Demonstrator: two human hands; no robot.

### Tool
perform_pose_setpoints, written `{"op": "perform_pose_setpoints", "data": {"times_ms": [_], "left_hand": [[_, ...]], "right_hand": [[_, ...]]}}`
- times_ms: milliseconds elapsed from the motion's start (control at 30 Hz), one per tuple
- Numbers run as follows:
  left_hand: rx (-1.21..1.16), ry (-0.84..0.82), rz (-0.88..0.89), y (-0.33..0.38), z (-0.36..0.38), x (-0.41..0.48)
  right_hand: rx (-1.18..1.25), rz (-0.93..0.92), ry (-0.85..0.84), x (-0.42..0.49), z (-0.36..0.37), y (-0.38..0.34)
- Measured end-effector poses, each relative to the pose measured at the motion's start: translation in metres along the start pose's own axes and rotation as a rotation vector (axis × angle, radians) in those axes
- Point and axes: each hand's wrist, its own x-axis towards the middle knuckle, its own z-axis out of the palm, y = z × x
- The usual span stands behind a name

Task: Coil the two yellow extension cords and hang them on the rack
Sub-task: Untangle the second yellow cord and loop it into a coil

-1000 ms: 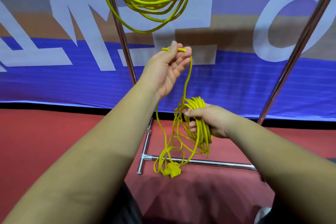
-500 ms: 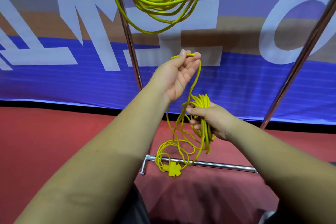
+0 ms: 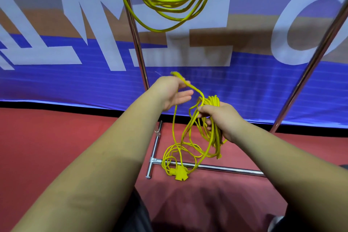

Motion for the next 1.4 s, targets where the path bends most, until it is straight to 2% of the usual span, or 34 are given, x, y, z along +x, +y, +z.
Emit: {"op": "perform_pose_setpoints", "data": {"times_ms": [67, 133, 233, 300, 367, 433, 600, 767, 900, 1033, 1233, 1400], "left_hand": [[0.264, 0.063, -0.036, -0.011, -0.007, 0.003], [0.518, 0.033, -0.091, -0.023, -0.01, 0.004], [0.875, -0.256, -0.17, -0.041, -0.01, -0.003], [1.098, -0.416, -0.108, -0.051, -0.007, -0.005], [1.252, -0.382, 0.049, -0.059, -0.003, -0.003], [1.276, -0.284, 0.146, -0.064, -0.001, 0.0], [1.039, -0.177, 0.291, -0.062, -0.007, 0.006], [0.629, -0.125, 0.311, -0.038, -0.003, -0.003], [0.37, -0.125, 0.308, -0.021, 0.002, -0.013], [0.049, -0.169, 0.32, -0.005, 0.013, -0.02], [-0.529, -0.228, 0.307, 0.024, 0.019, -0.027], [-0.631, -0.214, 0.292, 0.032, 0.018, -0.031]], "right_hand": [[0.023, 0.018, 0.024, 0.004, -0.002, -0.001], [0.059, 0.035, 0.052, 0.009, -0.005, -0.002], [0.155, 0.042, 0.076, 0.016, -0.009, -0.009], [0.211, 0.045, 0.075, 0.021, -0.011, -0.013], [0.246, 0.051, 0.076, 0.025, -0.013, -0.016], [0.268, 0.059, 0.079, 0.027, -0.015, -0.018], [0.362, 0.073, 0.064, 0.027, -0.019, -0.024], [0.195, 0.07, 0.064, 0.023, -0.022, -0.015], [-0.002, 0.097, 0.061, 0.021, -0.025, -0.001], [-0.047, 0.136, 0.089, 0.021, -0.028, 0.009], [-0.16, 0.188, -0.045, 0.014, -0.033, 0.011], [-0.206, 0.184, -0.104, 0.008, -0.032, 0.015]]}}
